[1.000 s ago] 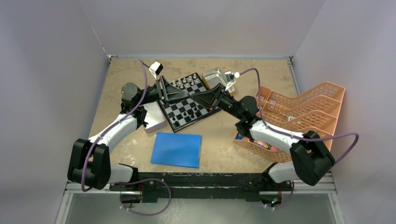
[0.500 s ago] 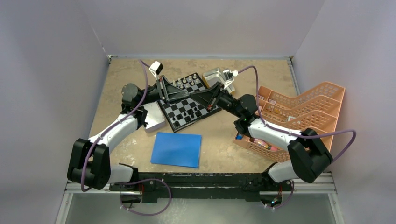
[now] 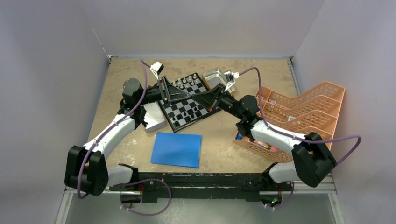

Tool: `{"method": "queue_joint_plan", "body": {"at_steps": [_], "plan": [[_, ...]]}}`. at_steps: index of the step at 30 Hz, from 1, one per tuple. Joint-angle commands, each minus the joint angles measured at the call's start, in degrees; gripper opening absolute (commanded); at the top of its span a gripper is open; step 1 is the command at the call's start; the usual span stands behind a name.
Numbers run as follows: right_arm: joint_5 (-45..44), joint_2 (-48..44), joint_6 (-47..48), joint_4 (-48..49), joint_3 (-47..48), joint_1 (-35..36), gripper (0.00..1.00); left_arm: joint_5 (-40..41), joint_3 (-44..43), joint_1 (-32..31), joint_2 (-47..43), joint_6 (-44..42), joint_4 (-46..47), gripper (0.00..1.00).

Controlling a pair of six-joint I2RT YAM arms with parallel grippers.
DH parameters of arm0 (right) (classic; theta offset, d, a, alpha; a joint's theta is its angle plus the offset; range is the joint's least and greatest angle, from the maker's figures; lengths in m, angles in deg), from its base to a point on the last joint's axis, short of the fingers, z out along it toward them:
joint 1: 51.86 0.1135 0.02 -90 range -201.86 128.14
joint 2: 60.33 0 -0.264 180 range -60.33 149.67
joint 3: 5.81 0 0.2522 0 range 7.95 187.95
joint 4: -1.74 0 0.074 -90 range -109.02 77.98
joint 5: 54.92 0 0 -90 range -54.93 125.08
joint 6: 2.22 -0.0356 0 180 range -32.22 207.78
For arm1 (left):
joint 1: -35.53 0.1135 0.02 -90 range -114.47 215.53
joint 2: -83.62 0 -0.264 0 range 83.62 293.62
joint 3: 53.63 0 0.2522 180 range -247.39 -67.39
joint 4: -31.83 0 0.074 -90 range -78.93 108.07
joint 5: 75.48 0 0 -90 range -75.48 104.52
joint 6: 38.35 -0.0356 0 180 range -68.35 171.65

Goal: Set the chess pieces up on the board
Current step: Place the chess piece on the chessboard.

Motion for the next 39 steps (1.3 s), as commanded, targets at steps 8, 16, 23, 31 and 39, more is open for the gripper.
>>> {"method": "queue_joint_plan", "body": {"at_steps": [8,16,23,31,39], "plan": [[-0.21,-2.30,5.24,1.32,0.72,0.30,0.00,3.69,-3.97,-0.16,-1.91,-11.63,-13.49,0.25],[-3.87,-2.50,12.89,-8.79,2.98,0.04,0.00,2.50,-5.53,-0.16,-1.46,-18.34,-16.22,0.39],[-10.17,-2.75,21.36,-23.83,7.36,-0.40,0.00,7.68,-10.46,-0.16,-3.91,-32.77,-31.76,0.49],[-23.83,-0.49,32.17,-45.79,15.51,-0.40,0.00,15.79,-13.72,-0.16,-7.56,-53.46,-54.93,0.62],[-33.23,10.73,37.25,-67.03,29.46,-0.55,0.00,24.54,-8.04,-0.15,-14.55,-63.46,-59.73,0.63]]}}
